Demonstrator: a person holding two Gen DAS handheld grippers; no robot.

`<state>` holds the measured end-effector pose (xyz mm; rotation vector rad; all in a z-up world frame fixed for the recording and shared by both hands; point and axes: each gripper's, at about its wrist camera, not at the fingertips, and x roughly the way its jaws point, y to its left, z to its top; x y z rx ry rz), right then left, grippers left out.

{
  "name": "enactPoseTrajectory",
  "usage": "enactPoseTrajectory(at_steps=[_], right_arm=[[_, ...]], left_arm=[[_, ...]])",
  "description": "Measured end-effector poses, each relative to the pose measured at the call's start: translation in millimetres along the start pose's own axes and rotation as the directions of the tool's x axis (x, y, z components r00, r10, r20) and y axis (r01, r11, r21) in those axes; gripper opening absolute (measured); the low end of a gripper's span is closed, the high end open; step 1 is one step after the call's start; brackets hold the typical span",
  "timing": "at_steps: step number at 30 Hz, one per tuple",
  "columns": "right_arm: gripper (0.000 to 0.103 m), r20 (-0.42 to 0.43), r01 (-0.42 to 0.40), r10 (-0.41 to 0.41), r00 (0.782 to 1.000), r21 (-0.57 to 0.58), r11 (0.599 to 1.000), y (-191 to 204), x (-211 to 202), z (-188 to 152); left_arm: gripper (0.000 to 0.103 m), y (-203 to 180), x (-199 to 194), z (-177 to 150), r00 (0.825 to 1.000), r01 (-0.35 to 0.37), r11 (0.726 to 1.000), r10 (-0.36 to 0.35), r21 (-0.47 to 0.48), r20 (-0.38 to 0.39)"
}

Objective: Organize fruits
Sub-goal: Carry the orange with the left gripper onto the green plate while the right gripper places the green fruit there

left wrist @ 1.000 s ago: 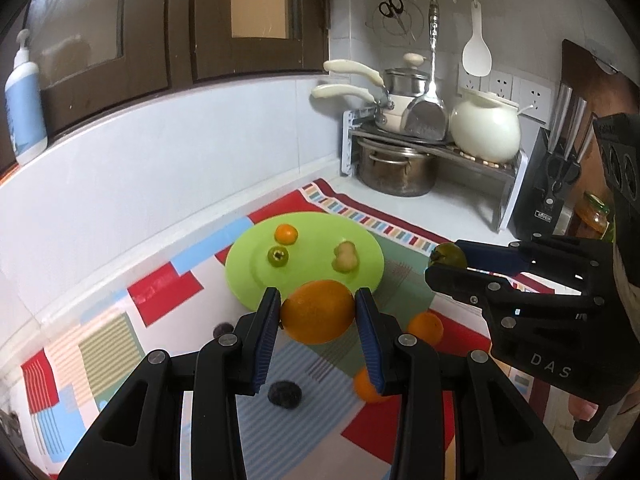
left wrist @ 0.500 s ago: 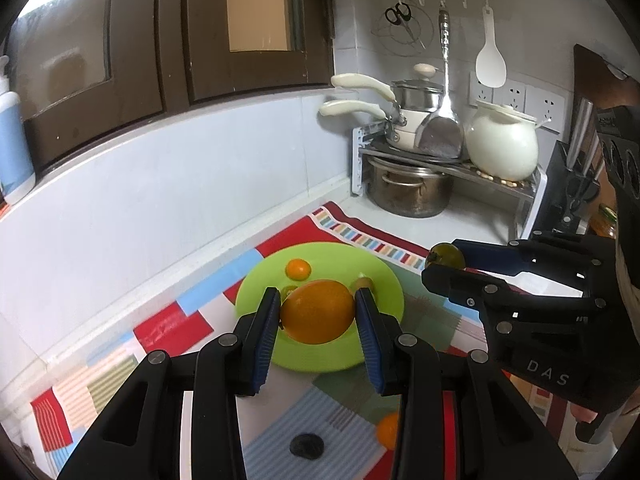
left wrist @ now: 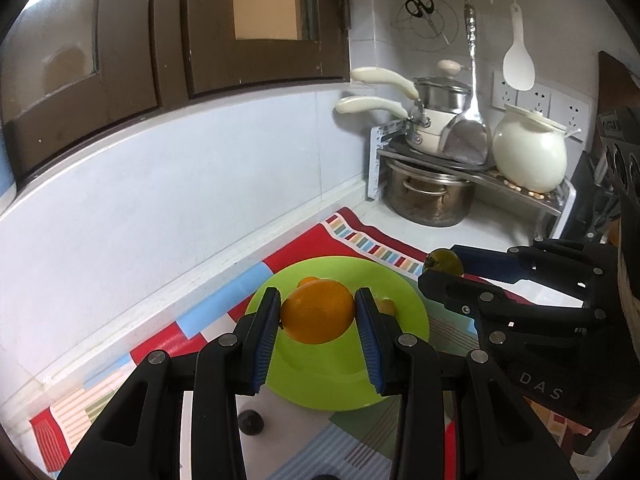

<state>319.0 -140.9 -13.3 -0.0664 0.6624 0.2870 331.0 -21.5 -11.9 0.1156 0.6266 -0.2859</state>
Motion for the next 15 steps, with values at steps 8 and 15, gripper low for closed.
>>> enactPoseTrajectory(at_steps=[8, 15], right_arm=[[0.029, -0.044, -0.004, 0.005, 0.999, 0.015, 1.0, -8, 33, 10], [0.029, -0.105, -0.007, 0.009, 0.994, 0.024, 1.0, -17, 63, 11]], left_arm=[[0.038, 10, 33, 5, 0.999, 0.0, 1.0, -0.001, -0.007, -0.042], [0.038, 15, 61, 5, 0.996, 0.007, 1.0, -0.008, -0.011, -0.085]])
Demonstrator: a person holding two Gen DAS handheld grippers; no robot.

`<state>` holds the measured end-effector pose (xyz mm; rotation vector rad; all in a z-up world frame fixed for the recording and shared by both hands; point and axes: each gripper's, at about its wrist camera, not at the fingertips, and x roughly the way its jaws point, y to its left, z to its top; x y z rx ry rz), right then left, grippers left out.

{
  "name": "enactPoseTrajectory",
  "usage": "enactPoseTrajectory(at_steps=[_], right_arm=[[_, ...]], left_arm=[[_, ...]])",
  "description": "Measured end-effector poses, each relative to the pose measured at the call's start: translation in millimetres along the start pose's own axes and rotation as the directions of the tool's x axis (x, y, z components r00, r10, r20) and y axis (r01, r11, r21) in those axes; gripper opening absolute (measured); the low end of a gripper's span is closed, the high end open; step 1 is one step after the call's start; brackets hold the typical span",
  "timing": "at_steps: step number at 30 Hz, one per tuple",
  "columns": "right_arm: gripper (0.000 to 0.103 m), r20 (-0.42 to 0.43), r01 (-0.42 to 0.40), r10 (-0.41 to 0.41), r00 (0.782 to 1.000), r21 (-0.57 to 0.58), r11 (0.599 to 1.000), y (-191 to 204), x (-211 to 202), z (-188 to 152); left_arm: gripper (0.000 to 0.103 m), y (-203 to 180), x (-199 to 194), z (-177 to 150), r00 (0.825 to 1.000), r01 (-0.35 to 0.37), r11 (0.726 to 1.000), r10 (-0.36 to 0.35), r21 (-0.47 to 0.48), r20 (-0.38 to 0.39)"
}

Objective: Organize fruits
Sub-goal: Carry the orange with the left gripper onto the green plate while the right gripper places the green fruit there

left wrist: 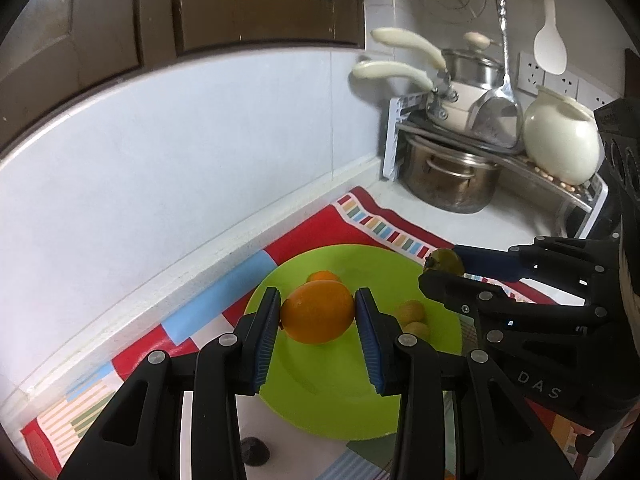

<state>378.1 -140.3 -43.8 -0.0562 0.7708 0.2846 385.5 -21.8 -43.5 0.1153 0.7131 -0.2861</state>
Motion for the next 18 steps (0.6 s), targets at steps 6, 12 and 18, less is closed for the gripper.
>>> enactPoseTrajectory(at_steps=[6, 12, 18], right_arm=[[0.029, -0.048, 0.0, 0.0, 0.999, 0.006, 1.0, -7, 23, 0], [0.029, -0.082, 0.0, 0.0, 0.997, 0.002, 1.0, -9, 41, -2], [0.029, -0.112, 0.005, -0.005, 0.994, -0.003, 1.0, -13, 57, 0]], left_arm=[[0.038, 4, 21, -1, 0.999, 0.013, 1.0, -0.013, 0.01, -0.047], [0.038, 5, 42, -2, 0.995, 0.035, 0.999, -0.033, 0.02, -0.09], [0.038, 8, 61, 0, 0.991, 0.053, 0.999, -0.051, 0.014, -0.123]])
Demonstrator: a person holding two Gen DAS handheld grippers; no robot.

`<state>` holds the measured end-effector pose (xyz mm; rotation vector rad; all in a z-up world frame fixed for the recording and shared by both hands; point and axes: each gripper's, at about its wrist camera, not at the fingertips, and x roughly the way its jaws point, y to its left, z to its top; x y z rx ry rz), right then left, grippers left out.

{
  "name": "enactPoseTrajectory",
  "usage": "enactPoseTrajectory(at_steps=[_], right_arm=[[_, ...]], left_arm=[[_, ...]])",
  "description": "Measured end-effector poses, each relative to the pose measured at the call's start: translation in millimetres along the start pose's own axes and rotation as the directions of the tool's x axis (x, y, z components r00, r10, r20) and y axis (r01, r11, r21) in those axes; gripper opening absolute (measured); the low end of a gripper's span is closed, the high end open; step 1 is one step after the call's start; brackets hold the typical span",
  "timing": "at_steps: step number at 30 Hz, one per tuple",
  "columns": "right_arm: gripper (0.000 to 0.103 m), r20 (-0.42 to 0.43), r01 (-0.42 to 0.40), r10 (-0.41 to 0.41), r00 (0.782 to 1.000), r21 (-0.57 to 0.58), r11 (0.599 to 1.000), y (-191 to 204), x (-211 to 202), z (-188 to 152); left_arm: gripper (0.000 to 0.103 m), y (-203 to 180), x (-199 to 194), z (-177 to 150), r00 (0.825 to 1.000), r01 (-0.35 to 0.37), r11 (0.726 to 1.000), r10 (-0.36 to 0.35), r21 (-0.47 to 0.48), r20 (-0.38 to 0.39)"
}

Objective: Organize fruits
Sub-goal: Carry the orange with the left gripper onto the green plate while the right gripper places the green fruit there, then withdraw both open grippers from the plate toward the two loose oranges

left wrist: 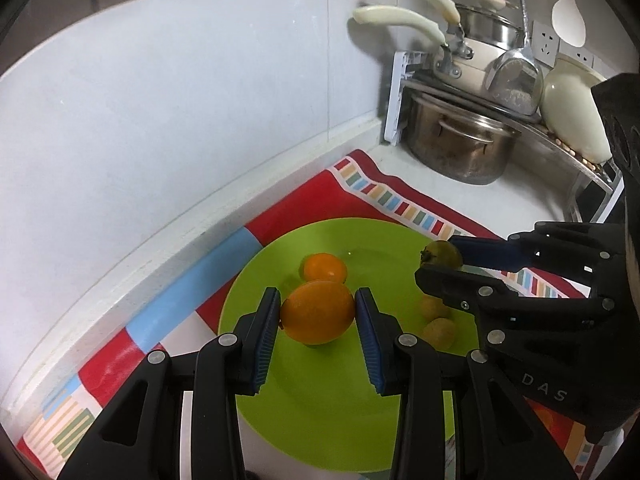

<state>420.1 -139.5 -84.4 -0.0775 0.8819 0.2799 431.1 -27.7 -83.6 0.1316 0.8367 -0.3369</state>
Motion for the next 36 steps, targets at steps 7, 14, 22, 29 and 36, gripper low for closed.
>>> enactPoseTrajectory(at_steps=[7, 14, 22, 29, 36], right_arm=[[0.03, -0.001, -0.008, 0.008, 1.0, 0.035, 0.999, -6, 0, 0], [0.03, 0.024, -0.014, 0.013, 1.0, 0.042, 0.999, -8, -18, -4], [0.03, 0.085, -0.034, 0.032, 0.996, 0.025, 0.999, 3, -63, -13], [0.031, 0.126, -0.056, 0.054, 0.991, 0.01, 0.998, 12, -100, -26], [0.038, 0.164, -0.05, 0.051, 0.985, -0.006, 0.999, 15, -134, -43]], left_arm=[[0.047, -1, -8, 0, 1.0, -0.009, 1.0, 0.008, 0.004, 0.026], [0.047, -8, -30, -4, 0.998, -0.039, 0.999, 0.038, 0.008, 0.042], [0.047, -19, -77, -12, 0.99, -0.072, 0.997, 0.071, 0.004, 0.121], [0.05, -34, -115, -24, 0.984, -0.081, 0.997, 0.081, -0.002, 0.158], [0.054, -48, -144, -43, 0.981, -0.069, 0.997, 0.074, -0.037, 0.179]])
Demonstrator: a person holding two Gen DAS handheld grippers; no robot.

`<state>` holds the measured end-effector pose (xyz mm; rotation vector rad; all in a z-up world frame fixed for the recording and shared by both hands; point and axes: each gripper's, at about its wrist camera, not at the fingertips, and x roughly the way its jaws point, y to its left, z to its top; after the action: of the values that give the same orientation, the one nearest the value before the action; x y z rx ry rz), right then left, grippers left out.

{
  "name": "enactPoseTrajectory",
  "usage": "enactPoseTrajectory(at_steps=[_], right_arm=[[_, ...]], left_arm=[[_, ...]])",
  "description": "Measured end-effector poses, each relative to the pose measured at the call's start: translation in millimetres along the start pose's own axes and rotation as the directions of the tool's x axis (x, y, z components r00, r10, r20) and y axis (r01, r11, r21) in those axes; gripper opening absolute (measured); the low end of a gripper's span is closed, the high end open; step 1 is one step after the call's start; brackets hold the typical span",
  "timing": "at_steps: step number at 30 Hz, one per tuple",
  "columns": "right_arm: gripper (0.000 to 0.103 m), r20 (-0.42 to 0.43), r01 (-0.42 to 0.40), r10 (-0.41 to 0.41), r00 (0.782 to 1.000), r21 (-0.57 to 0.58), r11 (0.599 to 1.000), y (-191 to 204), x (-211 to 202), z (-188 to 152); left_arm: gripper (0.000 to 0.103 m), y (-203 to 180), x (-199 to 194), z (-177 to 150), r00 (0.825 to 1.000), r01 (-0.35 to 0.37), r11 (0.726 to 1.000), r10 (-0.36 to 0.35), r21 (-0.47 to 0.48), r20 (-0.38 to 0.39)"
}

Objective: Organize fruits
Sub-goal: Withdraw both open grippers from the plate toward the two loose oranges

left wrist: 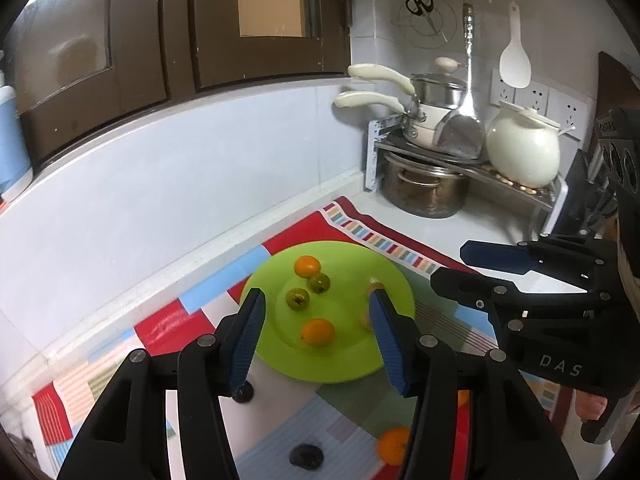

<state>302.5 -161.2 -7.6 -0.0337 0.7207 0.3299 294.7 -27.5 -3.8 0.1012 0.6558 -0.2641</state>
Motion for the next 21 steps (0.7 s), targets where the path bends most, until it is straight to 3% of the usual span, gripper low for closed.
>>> enactPoseTrajectory(at_steps=[5, 10, 17, 21], right_arm=[[0.044, 0.018, 0.009, -0.009, 1.0, -0.008, 1.0, 4, -20, -11], [0.044, 0.017, 0.005, -0.005, 1.0, -0.002, 1.0, 4, -32, -24], [0.045, -0.016, 0.009, -0.009, 1.0, 0.001, 1.0, 2, -38, -45], [0.051, -0.039, 0.018, -0.018, 0.999, 0.006, 1.0, 1, -37, -59]], left_arm=[[0.058, -9, -17, -11, 1.0, 0.0, 1.0, 0.0, -0.005, 0.002], [0.062, -20, -29, -24, 1.0, 0.01, 1.0, -0.01, 0.002, -0.004], [0.063, -32, -33, -43, 0.999, 0.029, 1.0, -0.029, 0.009, -0.043], [0.063, -36, -30, -54, 0.997, 0.041, 0.999, -0.041, 0.005, -0.072]])
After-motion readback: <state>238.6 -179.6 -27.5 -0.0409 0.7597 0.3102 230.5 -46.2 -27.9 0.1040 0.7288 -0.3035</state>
